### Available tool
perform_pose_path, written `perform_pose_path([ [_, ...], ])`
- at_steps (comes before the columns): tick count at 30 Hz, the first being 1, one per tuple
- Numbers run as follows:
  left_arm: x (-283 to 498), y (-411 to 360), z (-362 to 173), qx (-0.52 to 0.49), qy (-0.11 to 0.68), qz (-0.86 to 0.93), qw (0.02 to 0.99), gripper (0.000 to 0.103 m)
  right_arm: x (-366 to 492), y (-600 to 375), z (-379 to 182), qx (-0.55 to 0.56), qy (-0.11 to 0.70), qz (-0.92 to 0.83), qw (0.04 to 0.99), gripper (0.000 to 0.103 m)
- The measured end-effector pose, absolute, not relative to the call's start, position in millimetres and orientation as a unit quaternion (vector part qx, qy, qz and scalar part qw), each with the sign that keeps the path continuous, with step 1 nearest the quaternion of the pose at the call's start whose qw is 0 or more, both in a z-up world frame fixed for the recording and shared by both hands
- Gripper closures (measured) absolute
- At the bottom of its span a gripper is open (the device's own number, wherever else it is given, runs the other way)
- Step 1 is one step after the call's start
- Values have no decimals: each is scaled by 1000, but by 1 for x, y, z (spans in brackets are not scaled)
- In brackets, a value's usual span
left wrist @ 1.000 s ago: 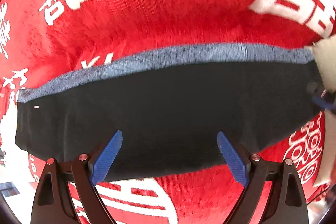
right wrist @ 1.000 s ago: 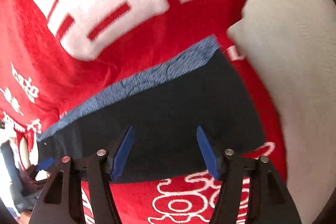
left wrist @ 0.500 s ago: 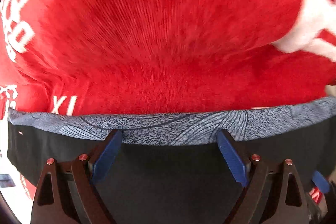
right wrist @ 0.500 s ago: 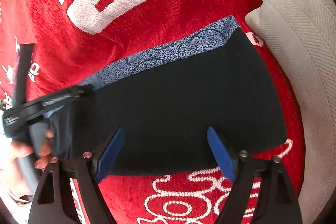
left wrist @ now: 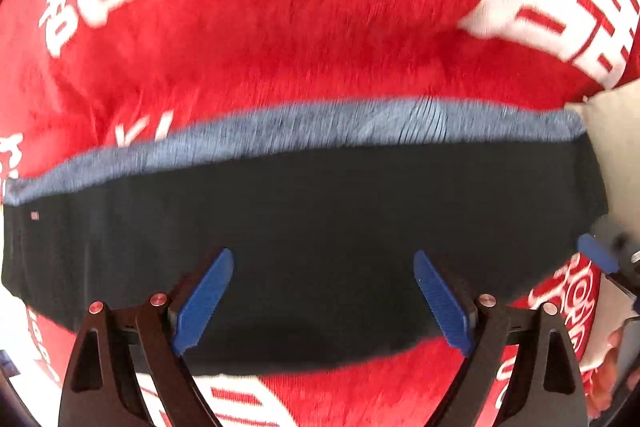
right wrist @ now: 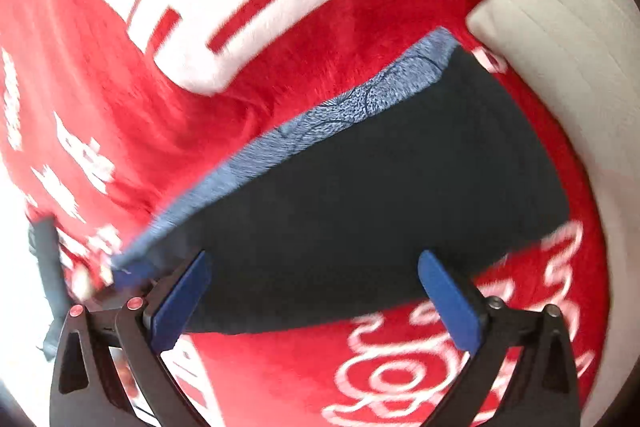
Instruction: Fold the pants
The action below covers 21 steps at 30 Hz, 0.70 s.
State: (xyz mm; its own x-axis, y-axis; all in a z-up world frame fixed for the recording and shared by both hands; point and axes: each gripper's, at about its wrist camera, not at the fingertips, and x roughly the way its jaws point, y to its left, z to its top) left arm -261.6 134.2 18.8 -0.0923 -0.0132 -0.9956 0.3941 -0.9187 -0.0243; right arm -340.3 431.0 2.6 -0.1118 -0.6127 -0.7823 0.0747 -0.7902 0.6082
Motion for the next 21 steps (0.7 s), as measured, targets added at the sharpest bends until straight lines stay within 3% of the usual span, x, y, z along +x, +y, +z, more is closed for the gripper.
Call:
perform_pose_path([
  [6,-246,132,1,673,165,-704,156,10,-301,448,1,614,-264,-704,242,0],
  [11,-245,139,0,672,139,-710,155,10,-285,452,-15,599,-312,-704,220,0],
  [16,-247,142,1,672,134,-711,156,10,-278,462,-28,592,-328,-716,170,9],
  [21,-251,151,10,666,106,-724,145,10,-274,476,-40,560,-391,-721,118,11],
])
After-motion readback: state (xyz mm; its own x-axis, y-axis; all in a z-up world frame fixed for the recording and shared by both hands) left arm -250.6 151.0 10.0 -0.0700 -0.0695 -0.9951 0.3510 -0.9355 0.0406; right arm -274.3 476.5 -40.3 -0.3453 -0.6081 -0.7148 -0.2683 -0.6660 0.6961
